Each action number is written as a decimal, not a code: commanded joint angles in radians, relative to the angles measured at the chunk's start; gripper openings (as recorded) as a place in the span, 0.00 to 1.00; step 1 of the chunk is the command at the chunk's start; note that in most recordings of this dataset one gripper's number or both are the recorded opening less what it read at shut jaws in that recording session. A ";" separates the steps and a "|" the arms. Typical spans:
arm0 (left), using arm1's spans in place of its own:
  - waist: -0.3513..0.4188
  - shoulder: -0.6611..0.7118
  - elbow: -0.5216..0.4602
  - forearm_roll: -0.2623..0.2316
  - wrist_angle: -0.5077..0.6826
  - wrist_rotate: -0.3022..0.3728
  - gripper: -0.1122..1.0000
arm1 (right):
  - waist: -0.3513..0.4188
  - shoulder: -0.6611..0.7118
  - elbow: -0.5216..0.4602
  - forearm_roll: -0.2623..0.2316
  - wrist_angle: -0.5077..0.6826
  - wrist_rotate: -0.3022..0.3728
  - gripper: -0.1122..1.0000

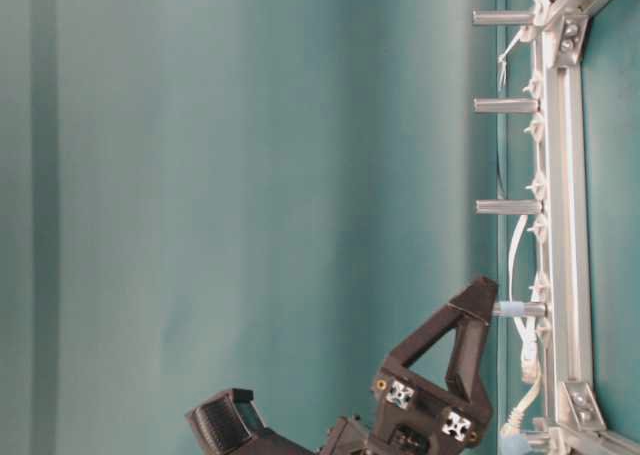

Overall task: Insert the wire through the string loop located on the right side.
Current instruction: 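Lift the cable and carry it right toward the frame's bottom-right corner, then push the USB plug leftward through the black zip-tie loop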

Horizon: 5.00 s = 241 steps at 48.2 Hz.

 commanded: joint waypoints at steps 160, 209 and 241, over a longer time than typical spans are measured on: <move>-0.005 -0.009 0.041 0.008 0.110 0.005 0.71 | -0.066 -0.871 0.746 0.005 0.172 -0.094 0.23; -0.006 -0.009 0.046 0.006 0.110 0.005 0.71 | -0.156 -0.876 0.756 0.000 0.170 -0.098 0.23; -0.006 -0.008 0.046 0.008 0.112 0.006 0.71 | -0.155 -0.876 0.756 -0.002 0.169 -0.098 0.23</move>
